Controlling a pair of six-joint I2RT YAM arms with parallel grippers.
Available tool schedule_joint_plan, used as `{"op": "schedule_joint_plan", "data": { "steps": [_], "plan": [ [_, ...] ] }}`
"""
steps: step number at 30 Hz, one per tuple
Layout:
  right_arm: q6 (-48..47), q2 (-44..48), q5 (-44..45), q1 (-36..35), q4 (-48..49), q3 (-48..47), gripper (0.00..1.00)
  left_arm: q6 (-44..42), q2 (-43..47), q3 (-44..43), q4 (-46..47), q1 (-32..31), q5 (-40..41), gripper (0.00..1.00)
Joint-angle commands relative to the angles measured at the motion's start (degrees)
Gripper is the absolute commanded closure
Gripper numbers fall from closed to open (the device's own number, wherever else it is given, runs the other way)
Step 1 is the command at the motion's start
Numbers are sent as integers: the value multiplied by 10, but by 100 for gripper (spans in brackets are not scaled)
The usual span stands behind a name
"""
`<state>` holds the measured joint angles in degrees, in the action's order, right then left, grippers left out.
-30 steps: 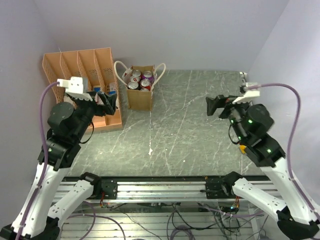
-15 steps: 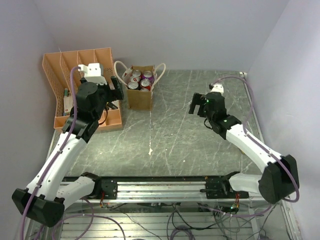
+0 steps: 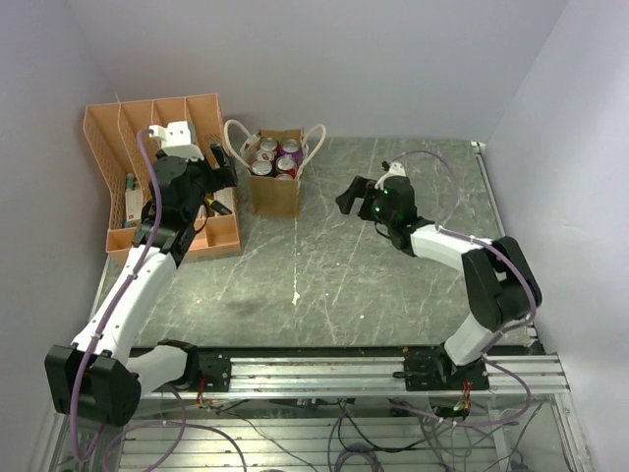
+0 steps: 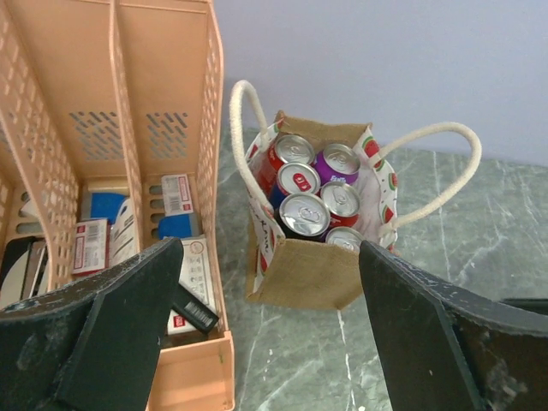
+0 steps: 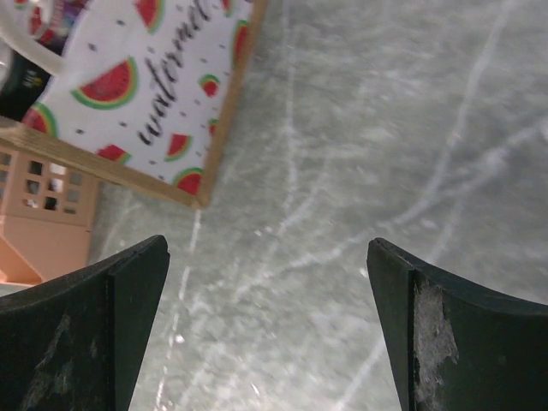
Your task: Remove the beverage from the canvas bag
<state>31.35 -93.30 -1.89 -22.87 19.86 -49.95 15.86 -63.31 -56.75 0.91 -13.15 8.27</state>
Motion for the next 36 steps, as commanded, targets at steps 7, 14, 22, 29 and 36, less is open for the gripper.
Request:
{"op": "schedule_joint_plan", "data": {
  "steps": [7, 14, 22, 29, 36],
  "plan": [
    [81, -113, -36, -53, 207, -99, 0, 19, -43, -1, 91, 21, -112, 6],
    [63, -179, 32, -107, 165, -214, 0, 28, -60, -8, 92, 25, -125, 6],
    [154, -266, 220, -128, 14, -336, 4, 37, -54, -12, 83, 33, -112, 6],
    [166, -318, 230, -131, -48, -405, 38, 19, -45, -15, 70, 34, -85, 6],
    [158, -311, 225, -140, -75, -404, 77, 24, -52, -15, 69, 41, -82, 6]
  ]
}}
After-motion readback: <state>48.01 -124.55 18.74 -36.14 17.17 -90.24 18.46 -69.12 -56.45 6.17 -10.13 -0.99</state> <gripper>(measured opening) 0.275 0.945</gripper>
